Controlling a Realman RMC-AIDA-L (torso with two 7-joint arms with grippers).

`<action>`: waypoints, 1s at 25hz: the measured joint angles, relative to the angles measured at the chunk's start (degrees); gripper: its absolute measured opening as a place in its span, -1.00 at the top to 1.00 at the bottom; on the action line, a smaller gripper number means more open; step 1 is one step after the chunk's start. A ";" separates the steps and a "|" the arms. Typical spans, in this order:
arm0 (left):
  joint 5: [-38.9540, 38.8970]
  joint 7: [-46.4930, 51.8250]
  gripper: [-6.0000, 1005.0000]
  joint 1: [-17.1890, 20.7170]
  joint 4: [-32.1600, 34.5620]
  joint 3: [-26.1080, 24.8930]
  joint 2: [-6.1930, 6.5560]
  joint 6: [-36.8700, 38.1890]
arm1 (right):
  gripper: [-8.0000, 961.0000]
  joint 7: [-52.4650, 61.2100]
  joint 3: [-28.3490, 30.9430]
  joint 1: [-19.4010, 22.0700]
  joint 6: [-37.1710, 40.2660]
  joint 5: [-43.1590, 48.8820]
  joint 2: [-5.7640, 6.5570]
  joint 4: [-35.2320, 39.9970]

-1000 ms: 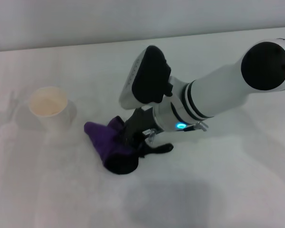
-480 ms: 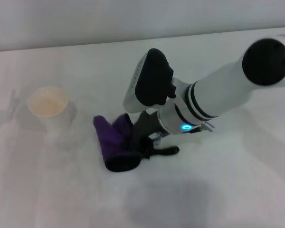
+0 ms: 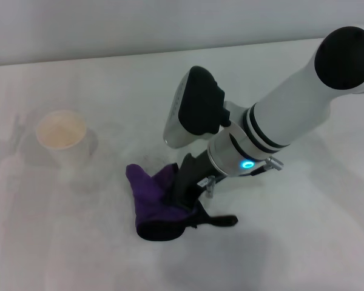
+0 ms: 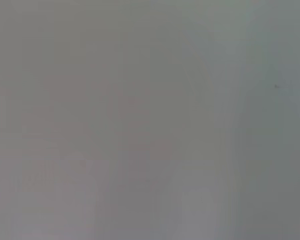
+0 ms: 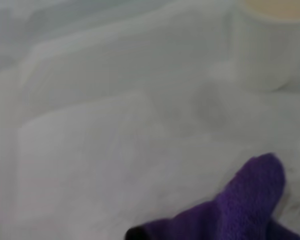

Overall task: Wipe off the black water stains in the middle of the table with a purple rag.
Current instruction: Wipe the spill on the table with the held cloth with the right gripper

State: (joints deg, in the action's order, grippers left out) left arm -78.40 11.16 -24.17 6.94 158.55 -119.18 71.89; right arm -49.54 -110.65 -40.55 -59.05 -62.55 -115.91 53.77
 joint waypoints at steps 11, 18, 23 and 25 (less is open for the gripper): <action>0.00 0.00 -0.77 -0.14 0.07 0.00 0.00 -0.01 | 0.88 0.23 -0.55 0.65 3.35 -0.03 -0.11 -0.24; 0.00 0.00 -0.77 -0.34 0.09 0.00 0.00 0.00 | 0.88 0.82 1.48 0.94 3.08 1.61 0.51 -0.97; 0.00 0.00 -0.77 -0.25 0.09 0.00 0.00 0.03 | 0.88 1.09 6.50 2.24 1.77 6.70 0.54 -1.58; 0.00 0.12 -0.77 -0.16 0.09 0.00 0.00 0.10 | 0.88 1.03 8.68 2.80 0.46 8.29 0.55 -1.30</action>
State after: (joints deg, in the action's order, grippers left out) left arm -78.40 11.29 -24.33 7.03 158.55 -119.18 72.00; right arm -48.51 -101.97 -37.75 -58.59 -54.25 -115.36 52.47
